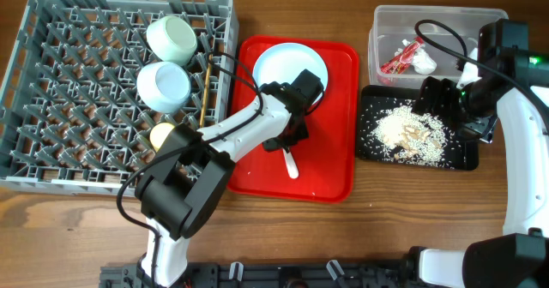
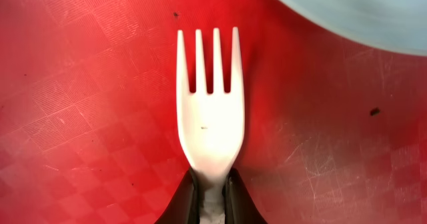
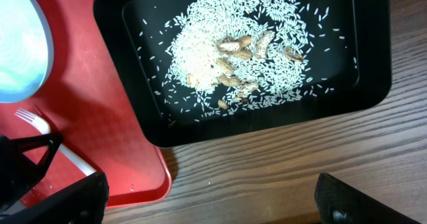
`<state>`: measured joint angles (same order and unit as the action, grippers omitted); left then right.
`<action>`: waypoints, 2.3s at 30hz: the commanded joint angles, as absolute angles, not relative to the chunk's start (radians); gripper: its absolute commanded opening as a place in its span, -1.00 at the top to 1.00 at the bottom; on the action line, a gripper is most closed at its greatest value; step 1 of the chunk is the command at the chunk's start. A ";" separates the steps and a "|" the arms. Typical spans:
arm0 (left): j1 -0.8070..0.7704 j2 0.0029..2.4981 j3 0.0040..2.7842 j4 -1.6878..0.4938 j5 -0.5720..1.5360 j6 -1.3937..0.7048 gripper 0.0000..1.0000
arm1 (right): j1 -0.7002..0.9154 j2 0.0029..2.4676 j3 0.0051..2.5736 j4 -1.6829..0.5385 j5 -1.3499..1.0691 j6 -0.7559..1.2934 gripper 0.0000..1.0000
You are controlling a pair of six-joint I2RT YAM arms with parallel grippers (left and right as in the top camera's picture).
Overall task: Sort waste into correct bins and load items into the dishwasher rack
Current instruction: 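Grasp the white fork by its handle with the left gripper, then carry the fork to the rack and drop it in, then move the left gripper to the rim of the white plate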
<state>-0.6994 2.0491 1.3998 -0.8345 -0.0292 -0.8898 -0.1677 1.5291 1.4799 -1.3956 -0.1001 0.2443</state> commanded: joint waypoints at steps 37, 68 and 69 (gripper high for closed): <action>-0.173 1.671 1.386 -0.818 0.038 -0.033 0.92 | -0.171 1.514 1.500 -1.400 -0.104 0.233 -1.00; -0.560 1.853 1.439 -0.566 0.133 0.072 -0.43 | -0.171 1.514 1.500 -1.400 -0.104 0.236 -0.99; -0.580 1.873 1.439 -0.555 0.111 0.094 -0.43 | -0.171 1.514 1.500 -1.400 -0.104 0.236 -1.00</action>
<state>-0.4957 1.7824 1.4303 -0.5850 0.2169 0.0025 -0.1677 1.5291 1.4799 -1.3987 -0.1001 0.2409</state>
